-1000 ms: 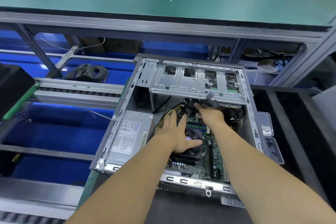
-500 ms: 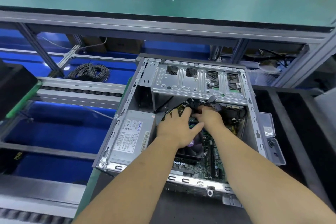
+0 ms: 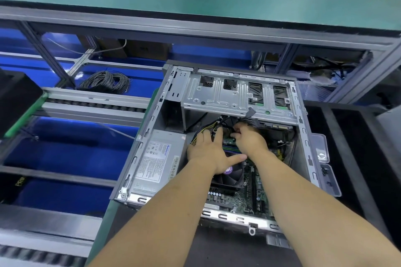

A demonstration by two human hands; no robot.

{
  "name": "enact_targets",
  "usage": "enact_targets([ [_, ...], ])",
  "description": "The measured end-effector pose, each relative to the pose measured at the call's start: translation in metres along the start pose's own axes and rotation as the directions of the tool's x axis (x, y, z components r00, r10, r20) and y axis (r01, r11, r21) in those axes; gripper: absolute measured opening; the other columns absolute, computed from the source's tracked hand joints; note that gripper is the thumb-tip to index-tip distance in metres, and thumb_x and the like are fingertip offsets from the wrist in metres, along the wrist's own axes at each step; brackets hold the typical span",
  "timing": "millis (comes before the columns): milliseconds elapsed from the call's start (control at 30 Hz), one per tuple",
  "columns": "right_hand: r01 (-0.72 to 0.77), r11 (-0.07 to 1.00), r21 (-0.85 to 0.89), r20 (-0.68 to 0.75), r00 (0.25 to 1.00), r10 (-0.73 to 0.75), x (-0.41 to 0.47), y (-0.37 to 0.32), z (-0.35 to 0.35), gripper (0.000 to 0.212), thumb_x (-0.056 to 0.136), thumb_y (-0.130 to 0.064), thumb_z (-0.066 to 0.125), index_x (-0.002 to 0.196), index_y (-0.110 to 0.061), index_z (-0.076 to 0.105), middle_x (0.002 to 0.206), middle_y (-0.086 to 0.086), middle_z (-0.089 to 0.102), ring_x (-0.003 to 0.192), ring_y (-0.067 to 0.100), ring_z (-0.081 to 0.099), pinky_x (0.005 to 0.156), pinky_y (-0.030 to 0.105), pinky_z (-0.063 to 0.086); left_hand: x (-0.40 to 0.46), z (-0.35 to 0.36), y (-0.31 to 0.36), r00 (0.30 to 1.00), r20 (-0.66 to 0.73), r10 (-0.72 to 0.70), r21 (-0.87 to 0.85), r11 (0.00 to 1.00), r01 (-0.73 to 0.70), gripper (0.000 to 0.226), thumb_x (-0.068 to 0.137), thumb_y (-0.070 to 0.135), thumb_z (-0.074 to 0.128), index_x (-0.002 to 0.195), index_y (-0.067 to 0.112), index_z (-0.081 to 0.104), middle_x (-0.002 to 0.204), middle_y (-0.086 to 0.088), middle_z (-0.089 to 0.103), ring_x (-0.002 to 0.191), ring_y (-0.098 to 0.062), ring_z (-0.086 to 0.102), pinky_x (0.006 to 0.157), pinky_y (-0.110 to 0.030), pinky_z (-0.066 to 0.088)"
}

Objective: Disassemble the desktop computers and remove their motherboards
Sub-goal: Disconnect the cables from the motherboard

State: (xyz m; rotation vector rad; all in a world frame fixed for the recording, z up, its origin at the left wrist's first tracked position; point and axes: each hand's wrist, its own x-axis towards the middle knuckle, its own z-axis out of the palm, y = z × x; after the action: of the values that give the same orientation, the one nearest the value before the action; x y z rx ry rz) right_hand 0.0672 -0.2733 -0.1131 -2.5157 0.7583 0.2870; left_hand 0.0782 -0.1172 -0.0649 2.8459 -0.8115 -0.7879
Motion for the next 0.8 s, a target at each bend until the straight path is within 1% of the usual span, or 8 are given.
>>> enact_targets([
  [167,-0.036,0.993,-0.114,0.099,0.994,0.048,-0.001,-0.010,-0.016,0.044,0.109,-0.026,0.026,0.153,-0.026,0.033,0.156,0.004,0.039,0.140,0.031,0.039,0.107,0.041,0.041,0.003,0.001,0.000,1.000,-0.001,-0.016,-0.036,0.999,0.016,0.116,0.072,0.095,0.035,0.158,0.032,-0.012,0.163,-0.008,0.007,0.151,-0.025,0.004,0.107,-0.051,0.035],
  [367,-0.067,0.966,-0.251,-0.041,0.997,0.058,-0.016,-0.011,-0.017,0.049,0.106,-0.044,0.031,0.138,-0.013,0.050,0.125,0.015,0.064,0.112,0.031,0.061,0.072,0.034,0.045,-0.002,0.000,0.001,0.998,-0.060,-0.014,-0.053,0.999,0.011,0.121,0.071,0.094,0.041,0.159,0.026,-0.005,0.162,-0.009,0.008,0.150,-0.028,0.003,0.109,-0.051,0.034],
  [467,-0.102,0.992,-0.070,-0.036,0.994,0.100,-0.016,-0.010,-0.015,0.050,0.103,-0.050,0.035,0.132,-0.017,0.058,0.129,0.011,0.063,0.117,0.030,0.058,0.076,0.031,0.042,-0.010,-0.007,0.006,0.981,-0.193,0.033,0.060,0.998,-0.022,0.114,0.076,0.088,0.046,0.158,0.016,0.012,0.161,-0.014,0.010,0.149,-0.034,0.003,0.113,-0.050,0.030],
  [533,-0.116,0.990,0.078,0.013,0.993,0.115,-0.014,-0.010,-0.012,0.048,0.103,-0.052,0.035,0.131,-0.023,0.060,0.138,0.008,0.059,0.126,0.028,0.052,0.091,0.031,0.042,-0.015,-0.011,0.005,0.988,-0.133,0.078,0.089,0.994,-0.067,0.107,0.081,0.084,0.045,0.157,0.015,0.018,0.163,-0.015,0.005,0.149,-0.035,0.002,0.114,-0.051,0.028],
  [600,-0.147,0.960,0.238,0.030,0.989,0.144,-0.012,-0.008,-0.011,0.035,0.102,-0.053,0.039,0.101,-0.027,0.063,0.113,0.004,0.070,0.115,0.026,0.058,0.097,0.031,0.042,-0.018,-0.013,0.003,0.994,0.025,0.103,0.106,0.989,-0.105,0.107,0.081,0.085,0.043,0.159,0.016,0.016,0.165,-0.014,-0.012,0.151,-0.034,-0.004,0.116,-0.053,0.025],
  [667,-0.147,0.947,0.284,0.046,0.989,0.140,-0.011,-0.007,-0.010,0.030,0.102,-0.050,0.041,0.103,-0.028,0.061,0.082,-0.001,0.069,0.100,0.025,0.063,0.093,0.033,0.046,-0.023,-0.011,-0.002,0.986,0.138,0.095,0.137,0.984,-0.114,0.112,0.079,0.088,0.040,0.161,0.021,0.002,0.163,-0.011,-0.026,0.152,-0.033,-0.009,0.117,-0.055,0.022],
  [733,-0.113,0.964,0.241,0.070,0.993,0.099,-0.011,-0.009,-0.010,0.040,0.100,-0.046,0.046,0.133,-0.026,0.057,0.100,0.006,0.073,0.106,0.026,0.064,0.093,0.034,0.048,-0.024,-0.004,-0.005,0.980,0.181,0.083,0.126,0.986,-0.107,0.114,0.078,0.089,0.039,0.159,0.026,-0.013,0.159,-0.008,-0.036,0.152,-0.035,-0.012,0.119,-0.055,0.017],
  [800,-0.078,0.989,0.126,0.071,0.995,0.070,-0.012,-0.012,-0.008,0.053,0.096,-0.046,0.054,0.144,-0.022,0.051,0.132,0.008,0.064,0.121,0.027,0.059,0.098,0.032,0.046,-0.023,0.001,-0.005,0.977,0.201,0.071,0.123,0.988,-0.097,0.115,0.078,0.089,0.039,0.156,0.029,-0.020,0.155,-0.007,-0.042,0.152,-0.037,-0.011,0.119,-0.055,0.016],
])
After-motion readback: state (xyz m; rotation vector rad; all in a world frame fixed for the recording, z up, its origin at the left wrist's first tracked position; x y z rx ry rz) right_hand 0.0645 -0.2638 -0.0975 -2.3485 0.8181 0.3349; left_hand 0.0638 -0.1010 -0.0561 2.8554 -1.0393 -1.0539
